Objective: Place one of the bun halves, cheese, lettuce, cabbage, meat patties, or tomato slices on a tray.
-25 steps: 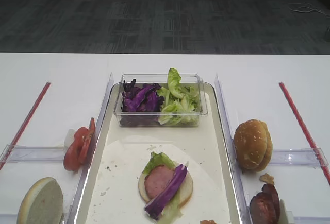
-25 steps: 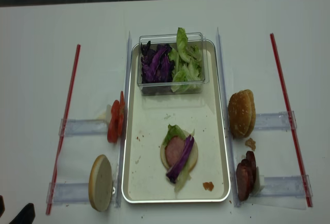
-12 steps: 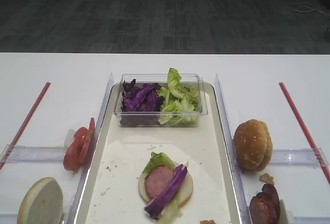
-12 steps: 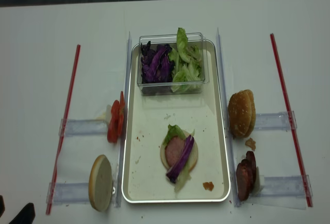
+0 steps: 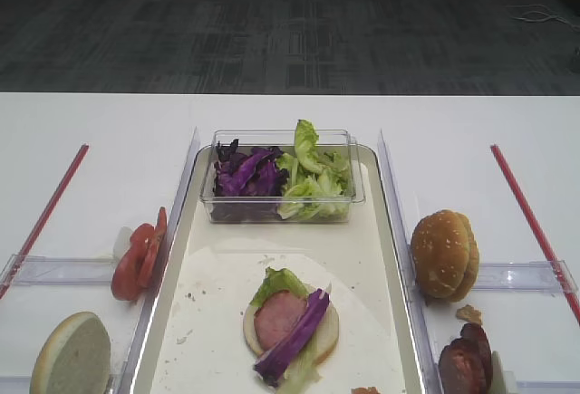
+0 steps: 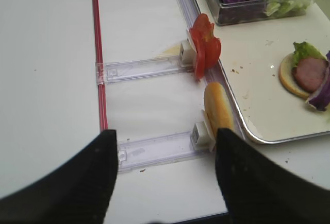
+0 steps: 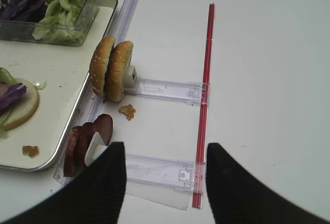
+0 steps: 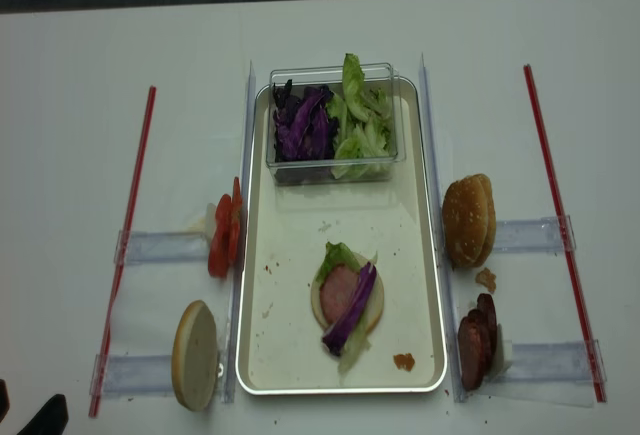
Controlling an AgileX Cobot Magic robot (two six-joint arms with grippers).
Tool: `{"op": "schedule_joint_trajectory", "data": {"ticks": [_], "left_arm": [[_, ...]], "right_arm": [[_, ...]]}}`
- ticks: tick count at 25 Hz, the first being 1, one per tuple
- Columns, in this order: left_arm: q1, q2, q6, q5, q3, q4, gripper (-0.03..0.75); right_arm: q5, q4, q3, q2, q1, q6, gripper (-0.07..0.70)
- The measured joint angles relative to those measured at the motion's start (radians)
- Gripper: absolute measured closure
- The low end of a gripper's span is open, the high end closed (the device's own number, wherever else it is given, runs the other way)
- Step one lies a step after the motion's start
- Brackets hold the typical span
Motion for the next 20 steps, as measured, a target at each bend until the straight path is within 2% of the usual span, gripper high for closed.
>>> {"op": "schedule_joint_trajectory", "data": {"ticks": [11, 20], "left_arm": [[0.000, 0.000, 0.000, 0.000, 0.000, 0.000, 0.315], [0.032, 0.000, 0.000, 0.000, 0.000, 0.000, 0.315]], "right_arm": [[0.000, 0.000, 0.000, 0.000, 0.000, 0.000, 0.251], [0.000, 0.000, 0.000, 0.000, 0.000, 0.000, 0.251]]}}
